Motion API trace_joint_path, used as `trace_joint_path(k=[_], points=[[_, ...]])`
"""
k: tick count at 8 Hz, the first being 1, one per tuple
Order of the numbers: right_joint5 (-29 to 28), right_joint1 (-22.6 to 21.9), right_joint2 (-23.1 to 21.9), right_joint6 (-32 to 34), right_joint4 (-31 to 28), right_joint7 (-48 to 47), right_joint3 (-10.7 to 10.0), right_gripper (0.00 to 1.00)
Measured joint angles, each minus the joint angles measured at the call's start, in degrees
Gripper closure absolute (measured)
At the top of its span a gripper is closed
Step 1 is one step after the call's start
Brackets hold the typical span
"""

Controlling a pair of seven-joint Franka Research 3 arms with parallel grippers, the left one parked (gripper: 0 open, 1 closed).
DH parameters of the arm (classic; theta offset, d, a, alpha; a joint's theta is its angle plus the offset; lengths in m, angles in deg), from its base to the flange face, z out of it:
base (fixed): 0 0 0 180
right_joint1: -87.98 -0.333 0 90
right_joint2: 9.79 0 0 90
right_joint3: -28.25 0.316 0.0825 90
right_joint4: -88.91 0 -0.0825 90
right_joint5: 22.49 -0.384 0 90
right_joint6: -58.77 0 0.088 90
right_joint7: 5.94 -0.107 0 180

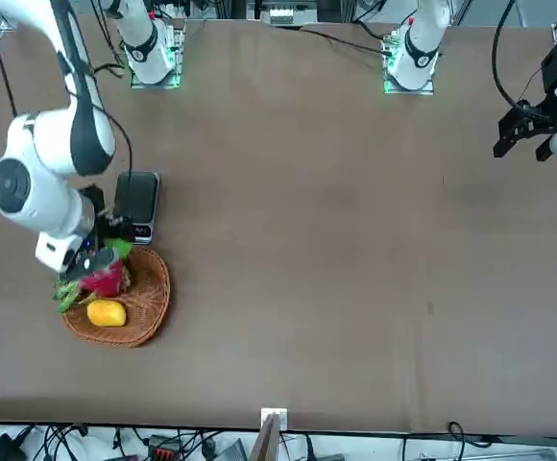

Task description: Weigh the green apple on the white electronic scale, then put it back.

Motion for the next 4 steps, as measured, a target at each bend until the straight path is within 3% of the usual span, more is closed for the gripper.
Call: trace_joint_path(k=[2,4], points=[[0.00,1.73,-7.07,-6.37,-13.26,-0.03,-0.17,0.28],[0.00,2.52,-10.89,-11.94,-23.71,-0.06,-0.23,0.28]])
